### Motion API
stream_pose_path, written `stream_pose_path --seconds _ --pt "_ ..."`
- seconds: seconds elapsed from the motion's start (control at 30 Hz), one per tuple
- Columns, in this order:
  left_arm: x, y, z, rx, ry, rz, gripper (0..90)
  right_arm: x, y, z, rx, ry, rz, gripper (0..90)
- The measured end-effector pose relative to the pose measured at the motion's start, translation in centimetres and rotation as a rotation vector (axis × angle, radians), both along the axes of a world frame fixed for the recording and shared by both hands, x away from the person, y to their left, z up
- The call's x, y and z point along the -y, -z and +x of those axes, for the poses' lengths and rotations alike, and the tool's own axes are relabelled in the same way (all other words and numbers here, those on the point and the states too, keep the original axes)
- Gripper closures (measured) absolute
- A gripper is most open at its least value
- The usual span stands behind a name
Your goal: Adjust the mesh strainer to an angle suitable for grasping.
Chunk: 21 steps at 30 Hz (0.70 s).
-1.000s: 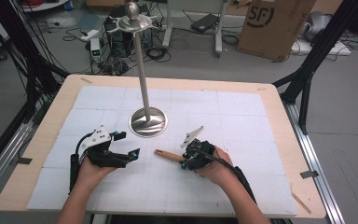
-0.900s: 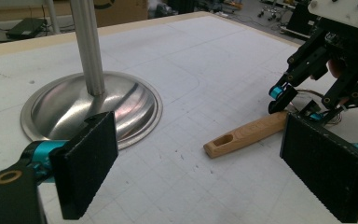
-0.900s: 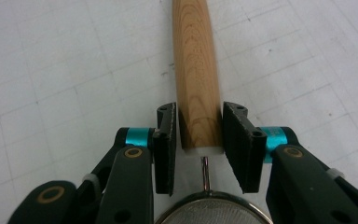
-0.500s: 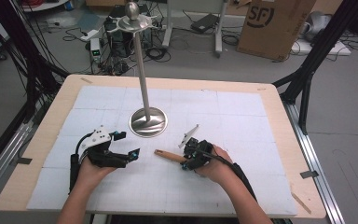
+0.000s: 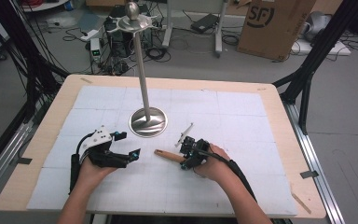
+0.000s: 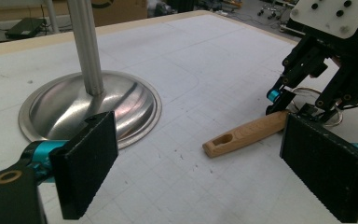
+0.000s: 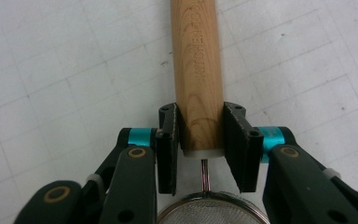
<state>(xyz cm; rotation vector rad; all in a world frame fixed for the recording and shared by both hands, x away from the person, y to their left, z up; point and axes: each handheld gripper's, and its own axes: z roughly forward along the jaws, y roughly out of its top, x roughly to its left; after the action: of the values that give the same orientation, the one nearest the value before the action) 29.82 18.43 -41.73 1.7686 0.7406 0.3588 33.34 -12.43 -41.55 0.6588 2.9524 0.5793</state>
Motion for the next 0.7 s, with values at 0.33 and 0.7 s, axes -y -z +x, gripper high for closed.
stream_pose_path --seconds 0.33,0.7 --pt "-0.3 -0.1 0.0 0.003 -0.013 -0.014 12.0 0.4 -0.3 -0.1 0.041 0.021 0.035 68.5" --pt "-0.3 -0.2 0.0 0.004 -0.013 -0.013 11.9 2.3 -1.6 -0.3 0.101 0.063 0.141 68.5"
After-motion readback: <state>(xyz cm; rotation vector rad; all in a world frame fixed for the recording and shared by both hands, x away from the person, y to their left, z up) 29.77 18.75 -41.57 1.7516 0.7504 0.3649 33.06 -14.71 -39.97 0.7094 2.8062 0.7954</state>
